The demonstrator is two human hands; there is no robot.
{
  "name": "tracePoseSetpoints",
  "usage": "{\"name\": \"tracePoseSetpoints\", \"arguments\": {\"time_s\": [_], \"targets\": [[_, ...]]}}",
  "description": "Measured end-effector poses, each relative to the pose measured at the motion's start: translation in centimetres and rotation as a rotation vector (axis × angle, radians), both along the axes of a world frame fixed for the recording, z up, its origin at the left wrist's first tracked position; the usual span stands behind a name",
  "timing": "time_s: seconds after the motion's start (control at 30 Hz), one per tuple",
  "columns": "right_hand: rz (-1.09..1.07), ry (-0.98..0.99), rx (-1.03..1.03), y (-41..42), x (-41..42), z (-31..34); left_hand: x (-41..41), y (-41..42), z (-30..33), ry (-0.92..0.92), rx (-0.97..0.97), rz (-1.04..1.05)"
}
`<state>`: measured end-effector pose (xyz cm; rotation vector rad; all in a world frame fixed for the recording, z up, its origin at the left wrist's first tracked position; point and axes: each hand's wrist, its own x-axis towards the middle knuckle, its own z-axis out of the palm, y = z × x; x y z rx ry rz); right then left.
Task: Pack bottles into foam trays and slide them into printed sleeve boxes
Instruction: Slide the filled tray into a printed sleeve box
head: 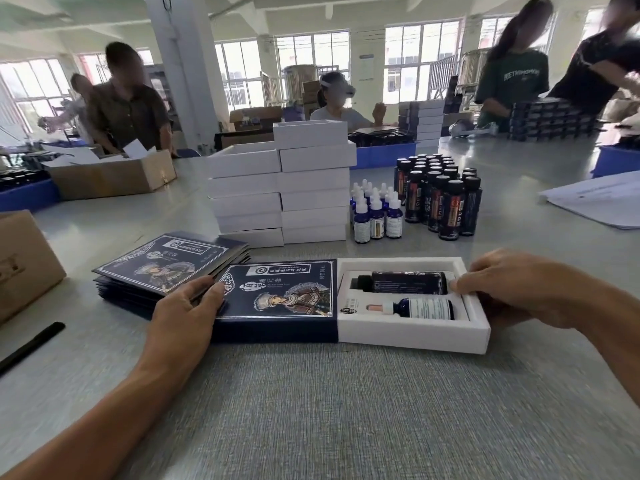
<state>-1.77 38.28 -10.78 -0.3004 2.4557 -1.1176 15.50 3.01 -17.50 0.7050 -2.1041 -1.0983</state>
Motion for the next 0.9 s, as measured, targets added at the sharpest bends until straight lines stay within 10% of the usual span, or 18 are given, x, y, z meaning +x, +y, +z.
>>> {"name": "tracePoseSetpoints", "arguments": {"time_s": [0.9], "targets": [[0.03,0.123,0.292,0.9,-0.1,1.1,-0.4,1.8,0.4,0.135,0.484,-0.101]]}}
